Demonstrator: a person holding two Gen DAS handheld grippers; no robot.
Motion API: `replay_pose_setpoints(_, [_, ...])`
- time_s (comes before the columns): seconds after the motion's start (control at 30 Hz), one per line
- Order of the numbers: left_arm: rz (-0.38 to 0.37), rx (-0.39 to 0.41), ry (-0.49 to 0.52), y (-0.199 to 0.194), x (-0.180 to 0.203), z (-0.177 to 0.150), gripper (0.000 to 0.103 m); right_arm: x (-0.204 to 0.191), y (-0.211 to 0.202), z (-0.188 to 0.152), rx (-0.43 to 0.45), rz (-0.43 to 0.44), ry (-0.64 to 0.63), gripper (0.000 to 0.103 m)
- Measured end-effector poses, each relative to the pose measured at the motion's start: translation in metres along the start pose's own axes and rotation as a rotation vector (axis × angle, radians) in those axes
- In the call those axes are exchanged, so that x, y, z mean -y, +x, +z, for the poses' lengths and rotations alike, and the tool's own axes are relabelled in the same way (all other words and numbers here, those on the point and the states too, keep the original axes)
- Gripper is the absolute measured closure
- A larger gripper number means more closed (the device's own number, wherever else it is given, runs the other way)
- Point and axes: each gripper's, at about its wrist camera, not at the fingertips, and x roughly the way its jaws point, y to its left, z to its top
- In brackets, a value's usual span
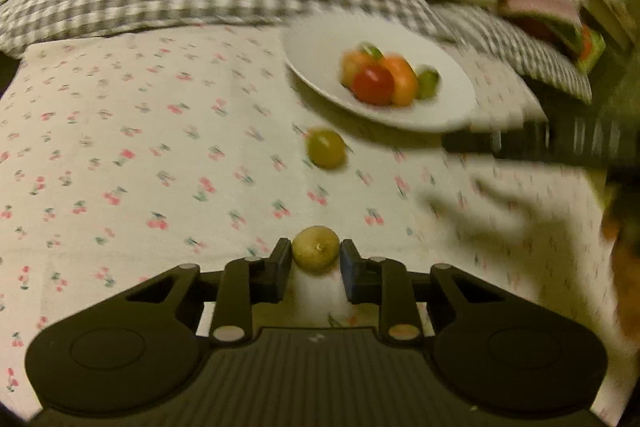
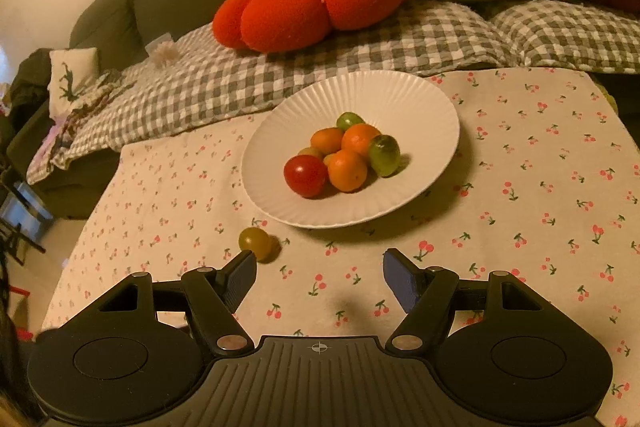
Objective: Organize fruits
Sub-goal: 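Grasp a yellow tomato with left tool while right tool grasps the other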
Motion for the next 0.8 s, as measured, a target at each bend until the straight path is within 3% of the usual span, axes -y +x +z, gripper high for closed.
replay_pose_setpoints(0.27, [0.063,0.015,-0.182,-0.012,-0.042,0.018,0.078,-0.021,0.028,-0.009,-0.018,0.014,-0.089,0.032])
replay_pose_setpoints(0.8, [0.080,0.019,-0.263,-0.017,-0.059,0.020,0.078,-0.050,0.074,-0.019,0.023,0.053,-0.220,0.035])
